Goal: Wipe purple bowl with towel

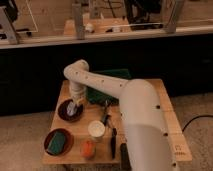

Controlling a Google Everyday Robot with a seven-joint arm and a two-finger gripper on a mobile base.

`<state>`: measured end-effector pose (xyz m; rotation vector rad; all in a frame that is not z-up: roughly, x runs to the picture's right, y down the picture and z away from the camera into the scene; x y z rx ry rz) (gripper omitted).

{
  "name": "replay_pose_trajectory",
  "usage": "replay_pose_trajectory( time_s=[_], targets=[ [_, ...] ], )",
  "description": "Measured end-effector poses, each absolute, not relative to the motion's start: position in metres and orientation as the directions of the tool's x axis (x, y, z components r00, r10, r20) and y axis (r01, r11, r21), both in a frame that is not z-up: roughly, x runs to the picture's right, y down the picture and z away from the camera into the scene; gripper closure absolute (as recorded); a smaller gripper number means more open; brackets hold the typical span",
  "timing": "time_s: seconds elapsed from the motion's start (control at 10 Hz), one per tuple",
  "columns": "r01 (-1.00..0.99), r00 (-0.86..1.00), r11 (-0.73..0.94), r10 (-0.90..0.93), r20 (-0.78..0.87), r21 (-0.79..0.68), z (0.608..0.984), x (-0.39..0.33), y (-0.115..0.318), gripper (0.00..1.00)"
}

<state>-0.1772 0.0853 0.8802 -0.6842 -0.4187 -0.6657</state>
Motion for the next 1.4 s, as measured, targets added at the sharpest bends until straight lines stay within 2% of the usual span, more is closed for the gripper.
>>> replay_pose_trajectory(
  time_s=[0.5, 0.7, 1.4],
  targets=[
    [0.750, 0.646, 0.542, -0.473, 0.599, -0.380, 0.882, -0.228, 0.081, 1.00],
    [0.767, 0.618, 0.531, -0.461, 0.637, -0.360, 0.874, -0.233, 0.095, 1.00],
    [0.757, 0.626, 0.533, -0.428, 0.652, -0.378, 0.854, -0.186, 0.128, 1.00]
  ],
)
